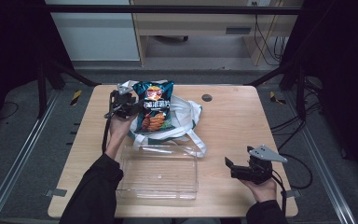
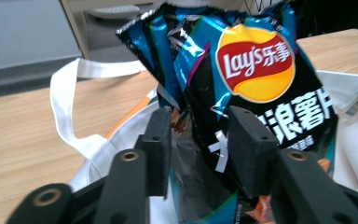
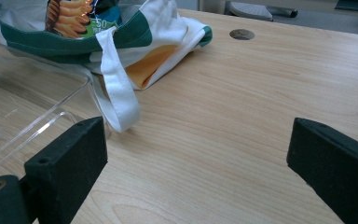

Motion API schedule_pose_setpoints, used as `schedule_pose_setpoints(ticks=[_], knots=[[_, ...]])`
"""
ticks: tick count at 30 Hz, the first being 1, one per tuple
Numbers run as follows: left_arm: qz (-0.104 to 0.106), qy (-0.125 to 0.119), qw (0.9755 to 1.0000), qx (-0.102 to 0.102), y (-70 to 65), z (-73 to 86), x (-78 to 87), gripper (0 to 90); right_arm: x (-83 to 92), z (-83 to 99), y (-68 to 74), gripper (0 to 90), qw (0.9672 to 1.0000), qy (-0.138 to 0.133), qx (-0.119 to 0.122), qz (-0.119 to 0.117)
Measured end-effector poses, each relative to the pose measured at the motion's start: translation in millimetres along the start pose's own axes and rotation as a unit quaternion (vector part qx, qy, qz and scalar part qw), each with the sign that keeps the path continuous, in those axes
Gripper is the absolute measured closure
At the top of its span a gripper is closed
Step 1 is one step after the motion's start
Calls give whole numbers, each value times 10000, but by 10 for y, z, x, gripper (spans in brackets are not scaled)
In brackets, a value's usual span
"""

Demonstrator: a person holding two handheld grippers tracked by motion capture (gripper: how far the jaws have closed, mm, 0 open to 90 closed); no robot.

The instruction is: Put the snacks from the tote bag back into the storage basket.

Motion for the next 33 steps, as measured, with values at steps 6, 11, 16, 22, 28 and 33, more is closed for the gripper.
schedule_pose_setpoints(ticks=[6, 11, 16, 22, 28, 33], knots=[[113, 45, 9999, 36, 13, 10, -17, 779, -4, 2, 9, 52, 10000, 14, -1, -8], [256, 111, 9996, 42, 15, 14, 8, 890, -9, 5, 7, 52, 10000, 34, 11, -7], [431, 23, 9991, -11, -5, 35, 94, 900, -6, 6, 11, 52, 10000, 34, 6, -5], [685, -163, 9973, -196, -43, 123, 295, 900, -10, 12, 19, 53, 10000, 49, 13, -4], [886, -342, 9949, -349, -116, 216, 502, 900, -18, 19, 36, 53, 9999, 93, 39, -15], [965, -408, 9928, -587, -206, 305, 656, 900, -15, 21, 41, 53, 9999, 99, 42, -3]])
Point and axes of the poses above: each handheld gripper's, and its own axes: x roughly backward along the jaws, z roughly out of its underside, y roughly to its left, the point moved 1 cm from there along -x, roughly forward along the jaws, and after that the axes turned 3 degrees about -y, right-handed, at the moved point
